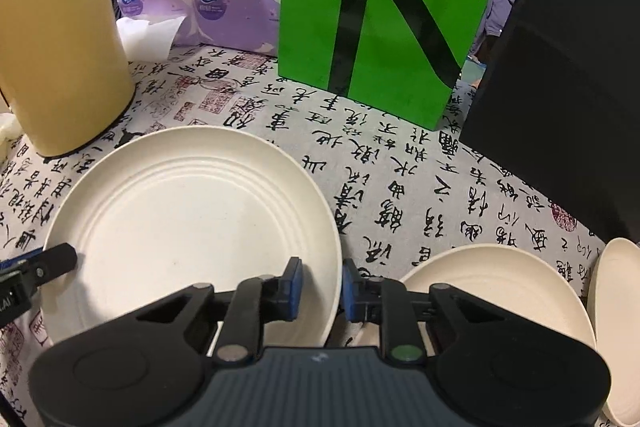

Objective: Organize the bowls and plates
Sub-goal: 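Close the left tool on the rim of the cream plate, then lift the cream plate off the table with the left tool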

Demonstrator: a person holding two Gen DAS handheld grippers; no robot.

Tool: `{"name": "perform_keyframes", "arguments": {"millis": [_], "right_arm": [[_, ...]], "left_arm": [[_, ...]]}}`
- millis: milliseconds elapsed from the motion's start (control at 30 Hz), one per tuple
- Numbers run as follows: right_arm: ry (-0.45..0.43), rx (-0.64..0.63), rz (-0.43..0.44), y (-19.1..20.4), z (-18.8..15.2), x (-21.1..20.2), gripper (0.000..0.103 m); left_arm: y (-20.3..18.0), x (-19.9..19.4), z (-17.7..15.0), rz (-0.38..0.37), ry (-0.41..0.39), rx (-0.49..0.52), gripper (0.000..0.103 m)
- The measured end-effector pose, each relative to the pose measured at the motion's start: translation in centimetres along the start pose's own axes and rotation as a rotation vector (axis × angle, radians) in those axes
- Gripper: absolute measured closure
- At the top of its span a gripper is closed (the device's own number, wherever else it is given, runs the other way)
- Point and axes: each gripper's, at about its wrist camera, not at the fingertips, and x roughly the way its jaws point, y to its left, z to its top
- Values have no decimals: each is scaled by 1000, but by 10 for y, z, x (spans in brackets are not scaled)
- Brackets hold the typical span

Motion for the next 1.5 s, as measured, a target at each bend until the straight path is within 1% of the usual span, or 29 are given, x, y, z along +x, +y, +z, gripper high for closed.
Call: {"name": "perform_keyframes", "arguments": {"millis": [67,233,300,400,633,1267,1500], "right_arm": [[-5,-1,7,0,-1,-1,85],[-34,-8,13,1,-3,-5,87],[-43,-10,5,2,-3,-7,92],[-51,-10,0,3,-4,-9,95],[-65,-11,16,6,-8,-13,95],[-163,51,94,-1,-17,-39,96],[-201,78,124,-3,-22,-50,96]], "left_arm": [[-2,0,-1,-5,2,8,93],[-3,0,-2,20,-5,17,93],[-3,0,-2,29,-12,20,93],[-5,-1,-2,49,-22,36,93],[-5,-2,-2,82,-39,45,93],[-3,-19,2,107,-99,40,93],[-1,-29,4,104,-123,35,93]]}}
